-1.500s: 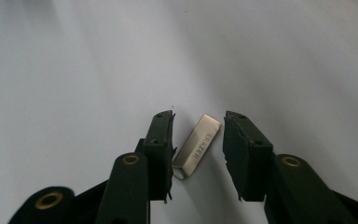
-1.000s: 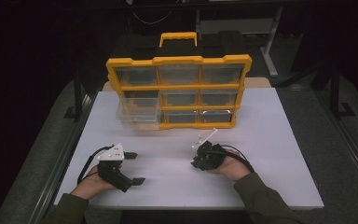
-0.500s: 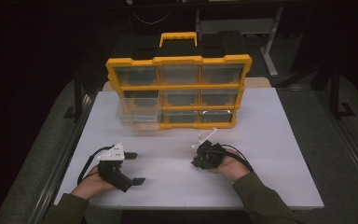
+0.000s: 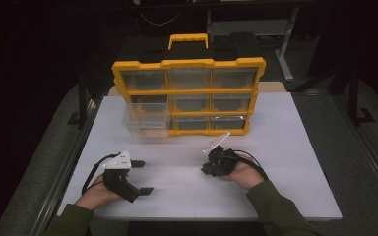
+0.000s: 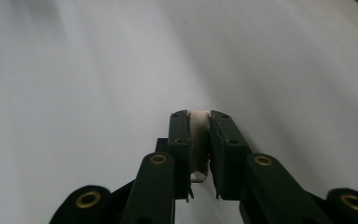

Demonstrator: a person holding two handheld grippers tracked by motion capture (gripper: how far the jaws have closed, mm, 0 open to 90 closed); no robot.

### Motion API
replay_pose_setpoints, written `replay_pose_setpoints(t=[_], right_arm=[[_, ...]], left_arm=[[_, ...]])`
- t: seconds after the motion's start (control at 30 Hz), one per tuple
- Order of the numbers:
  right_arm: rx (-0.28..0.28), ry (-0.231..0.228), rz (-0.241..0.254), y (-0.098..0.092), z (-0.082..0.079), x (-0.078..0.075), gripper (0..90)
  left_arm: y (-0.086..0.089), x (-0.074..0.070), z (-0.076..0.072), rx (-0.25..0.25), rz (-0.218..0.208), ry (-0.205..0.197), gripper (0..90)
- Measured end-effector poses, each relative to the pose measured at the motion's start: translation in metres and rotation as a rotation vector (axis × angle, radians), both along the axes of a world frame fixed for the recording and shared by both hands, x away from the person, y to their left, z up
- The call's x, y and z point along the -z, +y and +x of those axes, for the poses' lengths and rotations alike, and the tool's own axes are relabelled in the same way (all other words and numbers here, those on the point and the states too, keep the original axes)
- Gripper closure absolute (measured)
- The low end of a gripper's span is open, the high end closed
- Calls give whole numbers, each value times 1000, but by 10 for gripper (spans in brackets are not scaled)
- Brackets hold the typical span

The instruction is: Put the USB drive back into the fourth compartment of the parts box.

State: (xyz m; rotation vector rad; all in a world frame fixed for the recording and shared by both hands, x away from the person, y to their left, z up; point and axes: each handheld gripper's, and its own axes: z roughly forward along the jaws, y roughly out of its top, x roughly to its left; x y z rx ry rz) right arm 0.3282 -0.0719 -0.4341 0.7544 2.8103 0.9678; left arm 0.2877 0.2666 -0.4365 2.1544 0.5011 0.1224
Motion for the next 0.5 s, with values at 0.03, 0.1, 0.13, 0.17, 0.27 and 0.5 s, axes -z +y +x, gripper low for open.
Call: replay_pose_setpoints(t=[0.03,0.1,0.13,0.17,0.27,0.5], right_arm=[[-1,1,3,0,0,-1,782],[0,3,12,-1,0,-2,782],[-1,4,15,-2,1,-3,782],[-2,1,17,-2,1,-4,782],[0,4,25,-3,1,-7,782],[-4,0,46,-4,2,-14,781]], left_arm=[[0,0,0,1,1,0,0],[0,0,0,2,1,-1,0],[0,0,0,3,1,-1,0],[0,0,0,3,0,0,0],[0,0,0,4,-1,0,0],[0,0,0,2,-5,3,0]])
